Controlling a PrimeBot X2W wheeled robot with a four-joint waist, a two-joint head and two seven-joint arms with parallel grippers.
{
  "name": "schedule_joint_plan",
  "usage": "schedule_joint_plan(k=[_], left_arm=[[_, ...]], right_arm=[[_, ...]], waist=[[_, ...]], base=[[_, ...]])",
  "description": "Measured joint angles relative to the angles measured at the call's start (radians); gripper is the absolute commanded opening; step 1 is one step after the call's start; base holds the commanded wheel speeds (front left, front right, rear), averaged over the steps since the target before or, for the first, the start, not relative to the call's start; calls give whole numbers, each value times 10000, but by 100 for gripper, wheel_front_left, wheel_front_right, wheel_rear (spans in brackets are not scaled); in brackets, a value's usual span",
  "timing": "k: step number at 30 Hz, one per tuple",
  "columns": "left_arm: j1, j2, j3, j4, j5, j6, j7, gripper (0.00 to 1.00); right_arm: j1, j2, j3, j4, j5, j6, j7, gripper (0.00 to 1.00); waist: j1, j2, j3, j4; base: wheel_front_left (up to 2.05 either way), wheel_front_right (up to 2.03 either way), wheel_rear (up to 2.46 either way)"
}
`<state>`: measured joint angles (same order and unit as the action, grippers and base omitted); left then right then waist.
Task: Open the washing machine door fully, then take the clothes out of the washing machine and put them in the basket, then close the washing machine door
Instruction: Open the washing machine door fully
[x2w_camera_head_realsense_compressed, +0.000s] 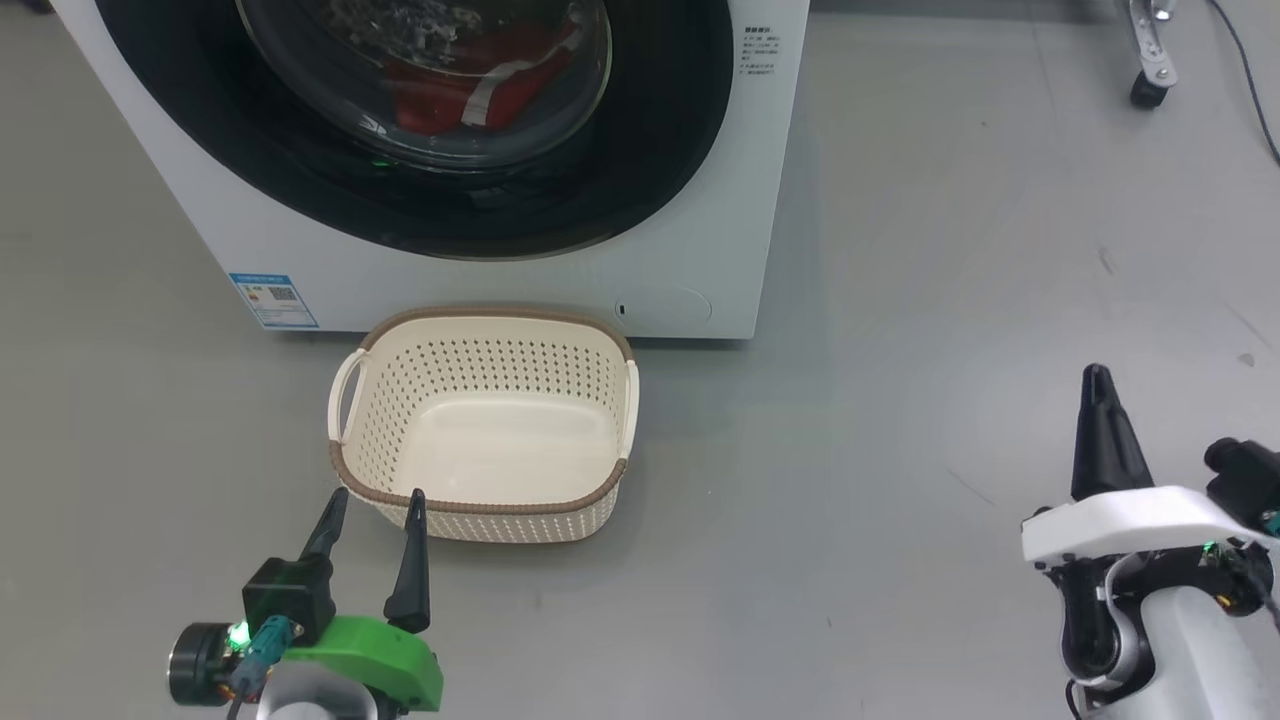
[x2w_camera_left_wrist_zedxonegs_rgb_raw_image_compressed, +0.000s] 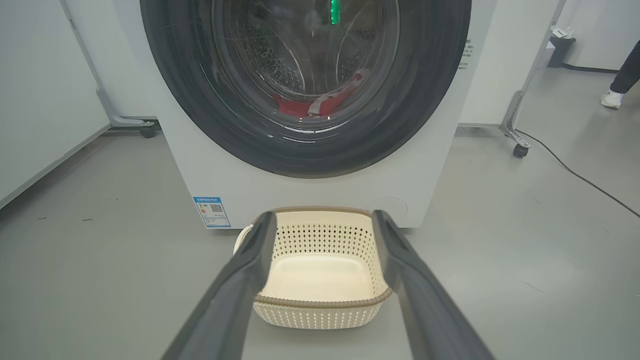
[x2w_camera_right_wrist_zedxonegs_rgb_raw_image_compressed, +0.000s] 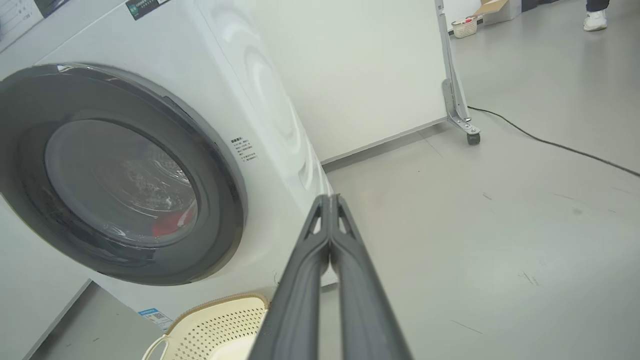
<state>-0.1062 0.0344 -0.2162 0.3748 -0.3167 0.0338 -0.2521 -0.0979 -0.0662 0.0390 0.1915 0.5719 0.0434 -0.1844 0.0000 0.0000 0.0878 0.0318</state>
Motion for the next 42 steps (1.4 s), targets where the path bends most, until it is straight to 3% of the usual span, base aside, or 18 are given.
schedule_joint_plan(k=[11, 19, 23, 29, 35, 42], left_arm=[[-664, 0, -305, -249, -88, -117, 0, 100], [-1033, -2, -581, -313, -117, -132, 0, 100], [-1230, -12, -849, -330, -290, -213, 0, 100], [-1657, -15, -1131, -608, -671, -226, 0, 100], [-2047, -15, -1198, -794, -840, -226, 0, 100], [-2336, -25, -1490, -943, -1028, -226, 0, 100]], right_arm=[[-1673, 90, -1127, -209, 2869, 270, 819, 0], [-3435, -15, -1620, -332, 3910, 228, 1829, 0], [-4281, -640, -1701, -474, 3753, 54, 2144, 0], [-5721, -1064, -1653, -531, 3691, -221, 2757, 0], [-6860, -1120, -1480, -378, 3795, -479, 3315, 0], [-8055, -1037, -1549, 107, 4284, -1035, 3923, 0]], waist=[[0, 0, 887, 475], [0, 0, 1629, 867], [0, 0, 2018, 1096], [0, 0, 2719, 1521], [0, 0, 3298, 1901], [1, 0, 3900, 2321]], base=[[0, 0, 0], [0, 0, 0], [0, 0, 0], [0, 0, 0], [0, 0, 0], [0, 0, 0]])
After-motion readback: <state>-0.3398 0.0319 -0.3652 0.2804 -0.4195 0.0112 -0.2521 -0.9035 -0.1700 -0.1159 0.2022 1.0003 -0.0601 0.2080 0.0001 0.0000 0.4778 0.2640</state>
